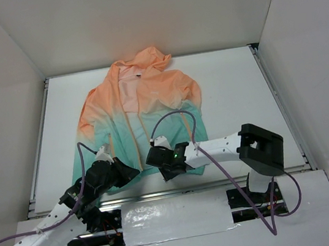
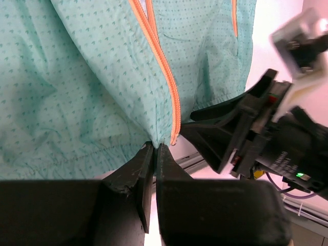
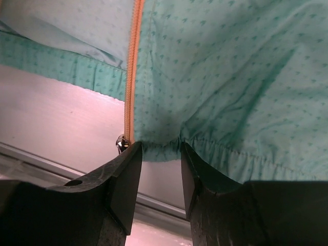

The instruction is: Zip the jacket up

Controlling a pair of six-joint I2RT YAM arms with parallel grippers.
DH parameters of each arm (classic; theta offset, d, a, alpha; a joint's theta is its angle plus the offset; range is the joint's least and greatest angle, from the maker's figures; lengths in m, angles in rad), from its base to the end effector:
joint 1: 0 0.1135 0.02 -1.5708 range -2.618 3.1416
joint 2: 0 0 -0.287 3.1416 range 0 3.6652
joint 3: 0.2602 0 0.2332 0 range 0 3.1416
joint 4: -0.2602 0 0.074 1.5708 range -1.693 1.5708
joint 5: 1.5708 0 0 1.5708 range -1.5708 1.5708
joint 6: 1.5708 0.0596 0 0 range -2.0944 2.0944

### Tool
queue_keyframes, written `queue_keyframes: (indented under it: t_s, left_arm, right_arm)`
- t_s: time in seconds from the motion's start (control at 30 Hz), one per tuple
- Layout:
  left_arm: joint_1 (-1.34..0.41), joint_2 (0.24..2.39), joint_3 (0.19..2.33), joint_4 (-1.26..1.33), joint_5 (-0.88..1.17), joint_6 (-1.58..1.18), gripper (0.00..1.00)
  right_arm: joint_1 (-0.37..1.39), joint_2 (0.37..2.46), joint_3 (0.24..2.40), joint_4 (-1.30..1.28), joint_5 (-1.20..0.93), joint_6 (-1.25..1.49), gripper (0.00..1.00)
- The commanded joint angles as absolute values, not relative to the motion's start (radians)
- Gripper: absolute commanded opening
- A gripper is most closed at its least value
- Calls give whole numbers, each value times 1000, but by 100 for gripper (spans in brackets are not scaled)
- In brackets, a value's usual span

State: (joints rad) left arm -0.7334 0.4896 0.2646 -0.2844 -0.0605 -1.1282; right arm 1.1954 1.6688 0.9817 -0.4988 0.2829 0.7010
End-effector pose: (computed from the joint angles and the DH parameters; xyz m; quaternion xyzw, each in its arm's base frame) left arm 0.0888 -0.0752 0.1916 -0.1841 0.8423 -0.3902 0.3230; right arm 0.1290 0.2820 0.1809 -0.2116 0.9488 0.0731 0.2228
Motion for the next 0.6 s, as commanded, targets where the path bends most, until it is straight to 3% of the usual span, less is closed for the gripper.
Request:
queue_keyframes:
  t_s: [0.0, 0.3, 0.4, 0.43, 0.47, 0.57]
  left_arm:
    - [-726, 494, 290, -256, -52, -1111, 0]
    - [-727, 505, 281, -241, -44, -1112, 0]
    - [-727, 503, 281, -247, -44, -1114, 0]
    - [-727, 502, 281, -248, -49, -1114, 0]
    - [-727, 500, 281, -253, -51, -1114, 0]
    - [-727, 497, 284, -253, -57, -1115, 0]
  right_arm:
    - [1203, 1707, 994, -474, 272, 696, 44]
    - [1203, 1721, 960, -450, 239, 718, 38]
    - [1207, 1744, 959, -442, 221, 721, 23]
    - [1207, 1747, 959, -442, 219, 722, 7]
    - [1207, 1749, 957, -443, 219, 726, 2]
    - [1209, 1711, 950, -425, 210, 733, 0]
